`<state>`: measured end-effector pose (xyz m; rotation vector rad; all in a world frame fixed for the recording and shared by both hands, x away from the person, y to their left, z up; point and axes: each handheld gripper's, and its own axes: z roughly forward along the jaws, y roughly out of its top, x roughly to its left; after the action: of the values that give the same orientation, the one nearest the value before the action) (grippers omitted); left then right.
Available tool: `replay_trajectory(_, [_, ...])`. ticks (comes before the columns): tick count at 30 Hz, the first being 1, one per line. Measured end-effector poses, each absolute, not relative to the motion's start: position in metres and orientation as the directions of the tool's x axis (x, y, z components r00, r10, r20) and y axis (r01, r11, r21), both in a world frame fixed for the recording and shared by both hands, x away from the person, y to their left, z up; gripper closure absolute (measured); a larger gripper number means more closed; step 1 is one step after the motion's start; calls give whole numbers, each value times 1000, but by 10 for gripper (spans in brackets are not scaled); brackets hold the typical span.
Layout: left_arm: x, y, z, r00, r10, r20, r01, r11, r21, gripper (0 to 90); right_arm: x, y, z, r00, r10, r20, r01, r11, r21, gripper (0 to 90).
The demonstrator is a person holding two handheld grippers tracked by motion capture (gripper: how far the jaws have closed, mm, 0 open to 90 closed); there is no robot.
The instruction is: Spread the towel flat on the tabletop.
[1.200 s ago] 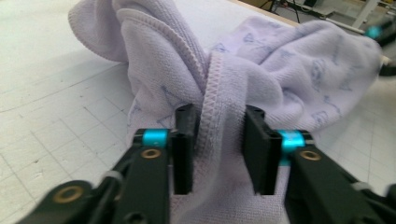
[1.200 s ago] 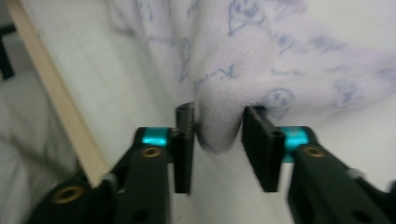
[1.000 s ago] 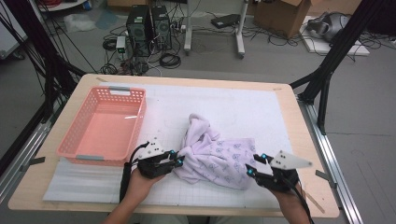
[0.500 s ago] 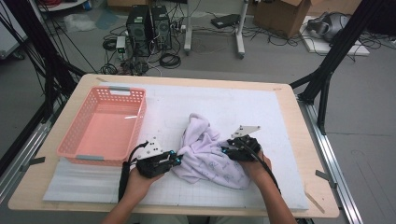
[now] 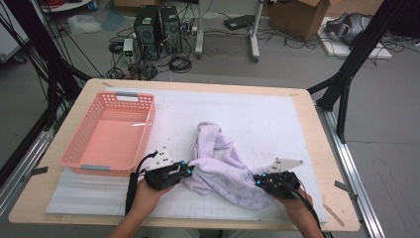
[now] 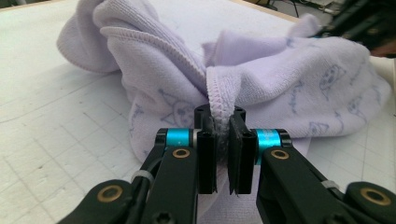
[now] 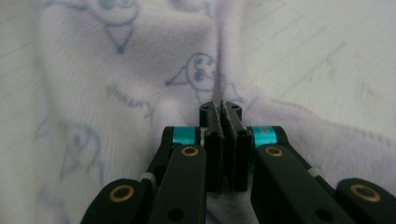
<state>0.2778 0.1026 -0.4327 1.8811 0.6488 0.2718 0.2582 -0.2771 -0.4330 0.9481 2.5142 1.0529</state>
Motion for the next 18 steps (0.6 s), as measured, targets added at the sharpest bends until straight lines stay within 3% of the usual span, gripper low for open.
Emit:
replay_trajectory(4, [277,99,-434,829,549,-109,307,-283,909,833,232,-295,-429,-741,671,14,473,508,720,875])
replay_trajectory(8, [277,97,-435,831,545,-108,306,-287,908,833,228,-309,-421,-663,748,-17,486,448,751,861])
replay_trajectory(9, [277,96,-435,833,543,-104,303,-291,907,832,230,-311,-417,-637,770,-29,486,431,760,831])
replay_trajectory(11, [277,96,-435,835,540,-105,304,-294,906,831,235,-311,-411,-602,797,-56,469,410,782,677])
replay_trajectory(14, [278,96,-436,831,544,-113,310,-284,908,818,250,-300,-405,-610,790,-60,438,399,805,571])
replay_trajectory(18, [280,99,-435,817,562,-127,320,-259,911,667,281,-275,-410,-659,751,-35,425,410,807,444])
